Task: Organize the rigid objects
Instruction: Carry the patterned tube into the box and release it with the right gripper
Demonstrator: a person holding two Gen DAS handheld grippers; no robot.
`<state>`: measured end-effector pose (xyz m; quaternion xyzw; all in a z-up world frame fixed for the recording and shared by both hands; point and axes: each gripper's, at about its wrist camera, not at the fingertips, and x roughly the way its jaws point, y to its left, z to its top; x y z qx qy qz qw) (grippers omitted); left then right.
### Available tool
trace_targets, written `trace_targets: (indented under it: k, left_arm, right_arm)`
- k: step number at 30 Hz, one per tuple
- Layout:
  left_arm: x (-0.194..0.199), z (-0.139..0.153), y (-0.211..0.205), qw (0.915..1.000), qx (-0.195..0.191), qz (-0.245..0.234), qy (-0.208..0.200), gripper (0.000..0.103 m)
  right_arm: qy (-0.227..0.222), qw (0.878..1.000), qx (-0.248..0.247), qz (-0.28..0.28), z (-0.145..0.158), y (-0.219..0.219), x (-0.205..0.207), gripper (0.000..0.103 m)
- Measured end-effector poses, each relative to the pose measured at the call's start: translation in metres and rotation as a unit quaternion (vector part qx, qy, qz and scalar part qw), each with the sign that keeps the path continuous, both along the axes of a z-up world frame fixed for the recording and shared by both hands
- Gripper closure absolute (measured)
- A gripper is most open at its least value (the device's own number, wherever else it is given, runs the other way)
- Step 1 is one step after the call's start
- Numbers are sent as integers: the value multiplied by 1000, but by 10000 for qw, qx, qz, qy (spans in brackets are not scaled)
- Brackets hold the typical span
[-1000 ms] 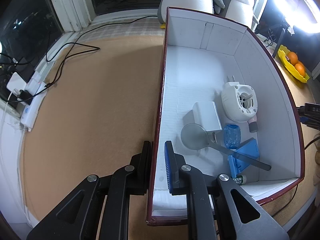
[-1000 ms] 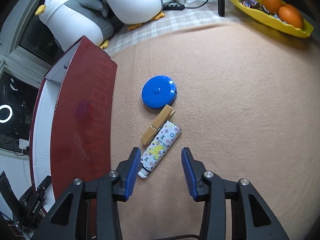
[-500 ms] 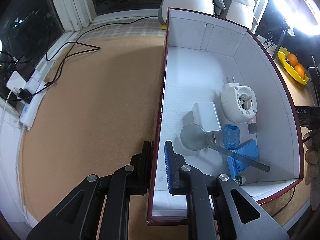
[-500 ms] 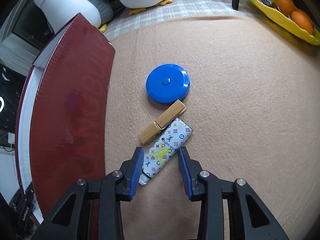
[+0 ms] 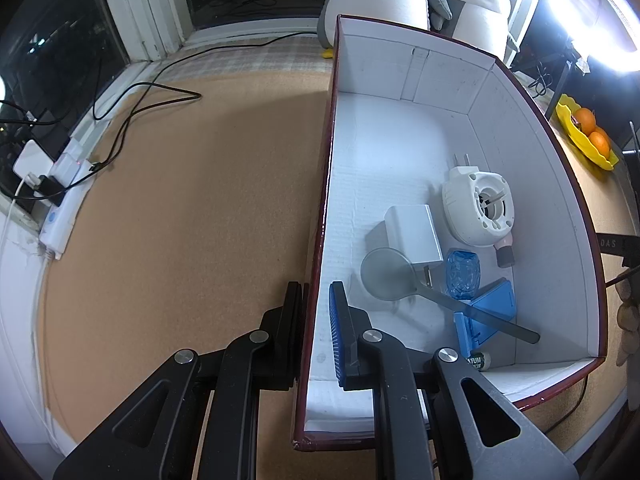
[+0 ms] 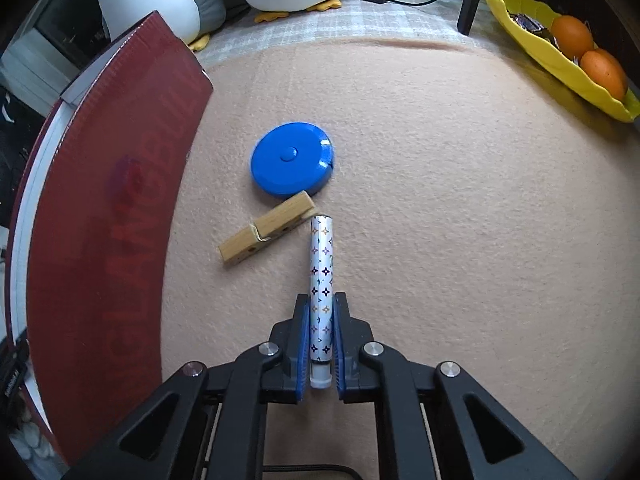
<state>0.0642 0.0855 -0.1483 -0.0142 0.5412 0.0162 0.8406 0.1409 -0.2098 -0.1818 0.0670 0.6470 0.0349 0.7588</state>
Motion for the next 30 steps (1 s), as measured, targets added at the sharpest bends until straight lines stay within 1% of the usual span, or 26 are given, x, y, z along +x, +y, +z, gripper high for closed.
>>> trace_targets:
  k: [14,21,30]
  left_arm:
    - [0,-1,3,10000,-5,60,19,91]
    - [0,-1,3,9999,0,116,25,91]
    - [-3,0,5,9997,-26,232,-12,91]
  right_arm:
    - [-260,9994,149,-197,5,-12,-20,93]
    - [-560,9981,207,-180,32,-15,-35,94]
    - [-1021,9939,366,182,74,10,-32,94]
